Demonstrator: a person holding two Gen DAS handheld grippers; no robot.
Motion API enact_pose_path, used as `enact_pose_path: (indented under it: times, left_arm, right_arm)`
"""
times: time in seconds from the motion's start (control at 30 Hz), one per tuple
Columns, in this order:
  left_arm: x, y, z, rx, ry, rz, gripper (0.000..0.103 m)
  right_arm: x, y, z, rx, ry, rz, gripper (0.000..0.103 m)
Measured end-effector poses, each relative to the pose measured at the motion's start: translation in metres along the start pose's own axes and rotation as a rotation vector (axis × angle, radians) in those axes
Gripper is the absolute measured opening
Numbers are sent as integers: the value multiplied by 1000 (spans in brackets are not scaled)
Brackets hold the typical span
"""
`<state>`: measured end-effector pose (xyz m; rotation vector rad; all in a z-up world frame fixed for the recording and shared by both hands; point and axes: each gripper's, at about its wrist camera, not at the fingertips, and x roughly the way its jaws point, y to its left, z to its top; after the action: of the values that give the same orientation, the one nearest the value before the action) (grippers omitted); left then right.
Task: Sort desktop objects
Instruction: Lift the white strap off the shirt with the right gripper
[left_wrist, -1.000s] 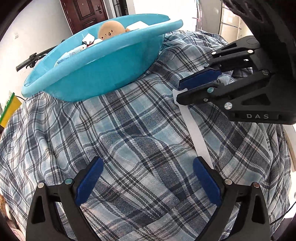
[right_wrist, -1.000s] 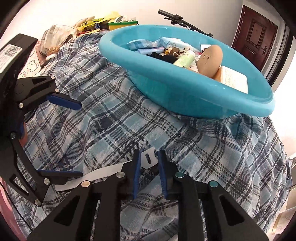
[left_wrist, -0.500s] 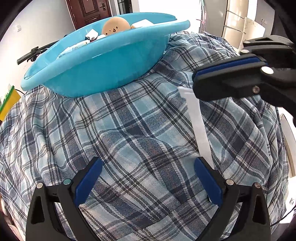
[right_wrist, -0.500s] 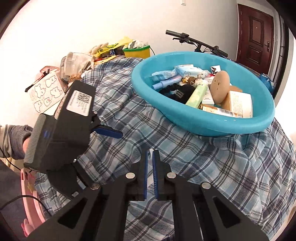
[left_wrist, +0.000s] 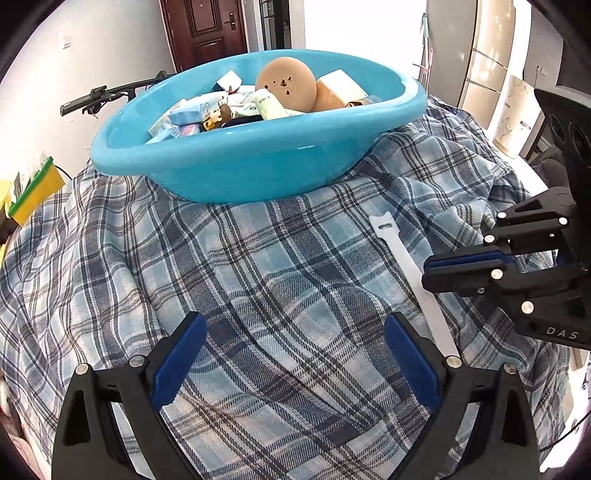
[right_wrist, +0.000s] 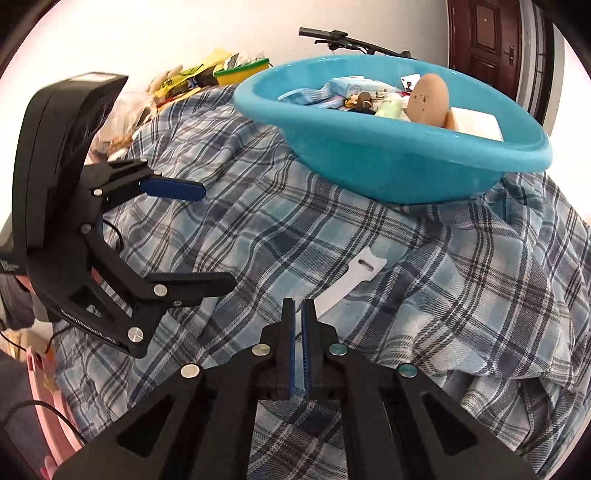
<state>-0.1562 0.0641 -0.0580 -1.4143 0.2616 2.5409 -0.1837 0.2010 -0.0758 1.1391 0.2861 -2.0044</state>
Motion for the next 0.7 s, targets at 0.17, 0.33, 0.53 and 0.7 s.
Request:
enact_pose_path:
  times: [0.17, 0.33, 0.53, 0.7]
  left_arm:
    - [24, -5, 15, 29, 39, -35, 99]
    - [35, -10, 16, 53, 64, -15, 99]
    - [37, -4, 17, 43, 74, -28, 99]
    - [38, -4, 18, 45, 70, -28, 100]
  right_arm:
    - [7, -4, 4, -15, 24, -49, 22]
    - [16, -13, 22, -113, -1, -120, 50]
    - [32, -32, 28, -181, 51, -51, 50]
    - [33, -35, 31, -220, 45, 3, 31]
